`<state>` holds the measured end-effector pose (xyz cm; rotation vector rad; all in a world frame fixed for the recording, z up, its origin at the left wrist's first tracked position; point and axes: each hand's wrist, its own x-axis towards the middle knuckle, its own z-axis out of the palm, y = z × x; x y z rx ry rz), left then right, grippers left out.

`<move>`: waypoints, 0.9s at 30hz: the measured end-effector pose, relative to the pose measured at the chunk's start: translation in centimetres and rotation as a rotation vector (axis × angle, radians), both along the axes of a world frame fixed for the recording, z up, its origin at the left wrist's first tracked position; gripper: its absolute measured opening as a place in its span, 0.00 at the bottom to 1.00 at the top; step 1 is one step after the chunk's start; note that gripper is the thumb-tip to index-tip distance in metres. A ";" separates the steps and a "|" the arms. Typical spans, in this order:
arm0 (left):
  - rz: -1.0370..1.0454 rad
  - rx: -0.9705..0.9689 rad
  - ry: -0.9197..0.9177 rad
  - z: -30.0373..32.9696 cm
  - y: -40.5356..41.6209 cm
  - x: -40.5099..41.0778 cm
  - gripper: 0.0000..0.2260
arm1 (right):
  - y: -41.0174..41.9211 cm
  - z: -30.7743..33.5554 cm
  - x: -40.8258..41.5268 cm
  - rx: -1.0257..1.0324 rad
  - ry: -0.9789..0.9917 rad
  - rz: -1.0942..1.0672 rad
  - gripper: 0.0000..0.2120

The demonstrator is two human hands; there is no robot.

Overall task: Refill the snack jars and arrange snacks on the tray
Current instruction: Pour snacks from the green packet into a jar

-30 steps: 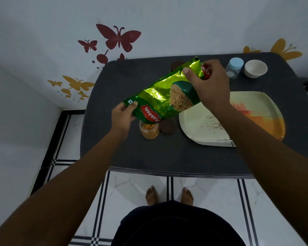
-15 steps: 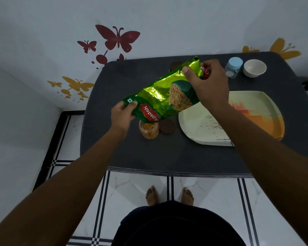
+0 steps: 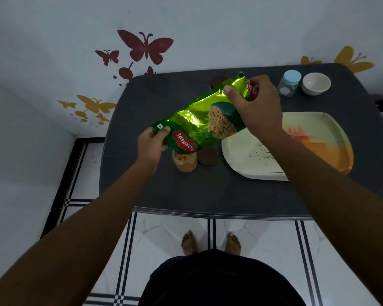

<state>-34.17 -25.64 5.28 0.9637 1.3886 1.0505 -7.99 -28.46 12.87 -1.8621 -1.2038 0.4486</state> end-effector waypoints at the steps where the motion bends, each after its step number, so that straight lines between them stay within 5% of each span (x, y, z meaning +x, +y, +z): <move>1: 0.001 -0.002 -0.003 -0.1 0.0 -0.1 0.05 | 0.0 0.0 0.0 -0.006 -0.003 0.011 0.32; 27: 0.031 -0.016 0.009 -0.5 0.0 0.0 0.08 | 0.0 0.3 -0.1 -0.036 -0.029 0.043 0.33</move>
